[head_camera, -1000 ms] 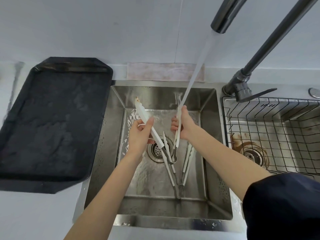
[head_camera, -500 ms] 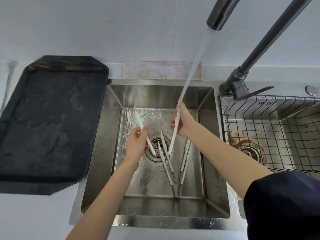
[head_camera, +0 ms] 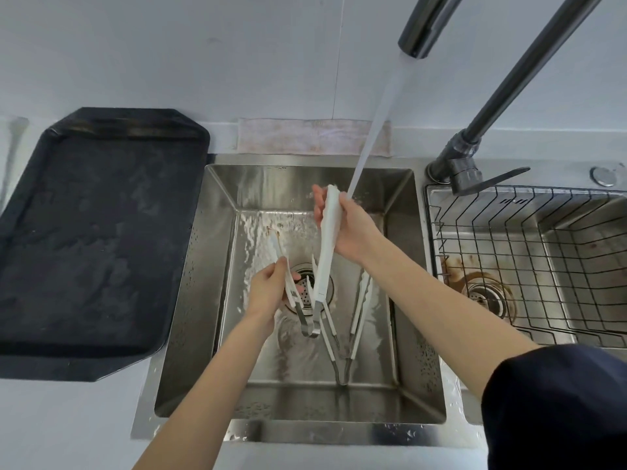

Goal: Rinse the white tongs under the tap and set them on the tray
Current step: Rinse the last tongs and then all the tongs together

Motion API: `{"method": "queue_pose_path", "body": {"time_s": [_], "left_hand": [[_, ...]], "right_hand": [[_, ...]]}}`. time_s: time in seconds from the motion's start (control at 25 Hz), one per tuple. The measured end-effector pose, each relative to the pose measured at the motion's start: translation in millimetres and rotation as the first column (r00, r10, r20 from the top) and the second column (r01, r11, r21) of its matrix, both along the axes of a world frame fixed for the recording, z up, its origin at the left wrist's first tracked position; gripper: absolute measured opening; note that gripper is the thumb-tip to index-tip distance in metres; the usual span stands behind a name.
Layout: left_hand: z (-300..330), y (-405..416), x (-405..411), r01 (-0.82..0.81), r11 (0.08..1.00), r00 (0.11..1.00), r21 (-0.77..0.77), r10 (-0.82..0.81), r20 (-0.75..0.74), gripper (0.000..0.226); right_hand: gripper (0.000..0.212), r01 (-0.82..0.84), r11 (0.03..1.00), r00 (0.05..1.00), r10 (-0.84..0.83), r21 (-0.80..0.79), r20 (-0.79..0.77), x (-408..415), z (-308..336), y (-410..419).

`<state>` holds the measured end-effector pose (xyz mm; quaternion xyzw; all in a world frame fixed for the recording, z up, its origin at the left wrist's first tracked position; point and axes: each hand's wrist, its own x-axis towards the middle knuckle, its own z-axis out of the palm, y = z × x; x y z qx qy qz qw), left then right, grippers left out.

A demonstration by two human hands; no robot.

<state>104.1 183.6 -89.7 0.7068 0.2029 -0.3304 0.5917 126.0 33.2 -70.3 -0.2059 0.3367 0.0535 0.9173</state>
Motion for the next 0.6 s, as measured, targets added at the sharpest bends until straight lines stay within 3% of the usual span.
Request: {"method": "queue_pose_path", "body": {"time_s": [0.12,0.24,0.36,0.52,0.6], "left_hand": [[4,-3,2,0.044,0.998,0.999,-0.036,-0.043,0.013,0.024],[7,-8,2,0.071,0.995,0.997,-0.070,-0.069,0.024,0.024],[8,-11,3,0.054,0.995,0.996,-0.089,-0.047,0.079,0.024],[8,-12,7,0.073,0.994,0.988,-0.076,-0.062,0.143,0.044],[7,-15,7,0.091,0.993,0.987,-0.075,-0.080,0.139,0.043]], "right_hand": [[0.045,0.026,0.999,0.996,-0.028,-0.025,-0.079,-3,-3,-3],[0.034,-0.003,0.985,0.980,-0.032,-0.175,-0.197,-11,-5,-6],[0.038,-0.021,0.962,0.957,-0.059,-0.272,-0.284,-20,-6,-10],[0.051,-0.040,0.962,0.958,-0.039,-0.269,-0.284,-33,-3,-15],[0.040,-0.086,0.945,0.964,-0.001,-0.315,-0.265,-42,2,-13]]}}
